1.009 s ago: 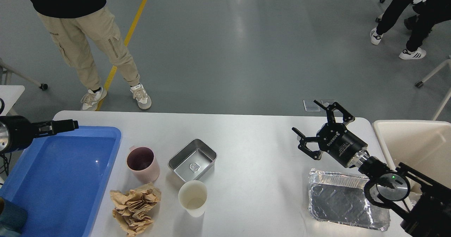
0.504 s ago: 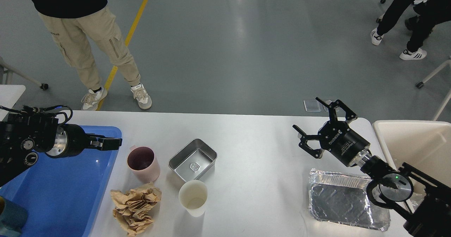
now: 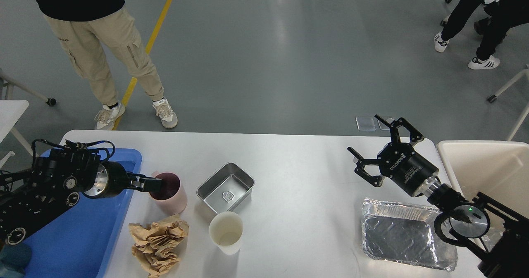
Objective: Tidy desktop
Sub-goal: 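Reach the left gripper to the pink mug and grasp its rim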
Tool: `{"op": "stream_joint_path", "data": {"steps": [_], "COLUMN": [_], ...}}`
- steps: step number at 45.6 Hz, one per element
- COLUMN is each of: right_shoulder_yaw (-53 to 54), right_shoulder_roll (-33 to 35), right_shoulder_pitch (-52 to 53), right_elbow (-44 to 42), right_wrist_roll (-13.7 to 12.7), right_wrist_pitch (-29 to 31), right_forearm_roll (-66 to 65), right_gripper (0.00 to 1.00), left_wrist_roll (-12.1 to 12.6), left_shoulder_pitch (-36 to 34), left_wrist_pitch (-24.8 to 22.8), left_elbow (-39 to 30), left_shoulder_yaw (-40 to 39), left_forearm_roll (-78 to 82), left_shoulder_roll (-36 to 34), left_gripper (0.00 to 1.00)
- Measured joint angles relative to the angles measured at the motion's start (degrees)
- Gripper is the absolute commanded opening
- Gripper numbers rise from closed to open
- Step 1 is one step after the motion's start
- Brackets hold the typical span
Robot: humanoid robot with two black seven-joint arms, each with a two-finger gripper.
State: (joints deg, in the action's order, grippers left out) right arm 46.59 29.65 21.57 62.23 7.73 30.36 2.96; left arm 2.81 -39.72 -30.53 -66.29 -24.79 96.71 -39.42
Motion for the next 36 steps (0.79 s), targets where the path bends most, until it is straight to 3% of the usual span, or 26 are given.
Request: {"op": "stream_joint_path", "data": {"steps": [15, 28, 36], "right_shoulder_yaw": [0.19, 0.31, 0.26], "right_shoulder_roll": [0.06, 0.06, 0.06], "right_shoulder_pitch": [-0.39, -0.39, -0.39], "right_elbow": [-0.06, -0.06, -0.08], "right_wrist_roll": [0.00, 0.00, 0.00], "right_wrist_pitch": [0.13, 0.22, 0.23], "right_forearm_roll": [0.03, -0.01, -0.02], "right_gripper": [1.00, 1.00, 1.00], "left_wrist_roll": [-0.01, -0.23, -0.41], "left_shoulder_pitch": [0.43, 0.44, 0.41], "left_wrist_pitch": [0.60, 0.74, 0.74], "left_elbow": [2.85, 4.99, 5.20], "left_shoulder_yaw": [0.00, 0.00, 0.00], "left_forearm_roll": [0.67, 0.85, 1.11], "left_shoulder_roll": [2.86, 4.09, 5.19], "left_gripper": [0.93, 0.86, 0.75]}}
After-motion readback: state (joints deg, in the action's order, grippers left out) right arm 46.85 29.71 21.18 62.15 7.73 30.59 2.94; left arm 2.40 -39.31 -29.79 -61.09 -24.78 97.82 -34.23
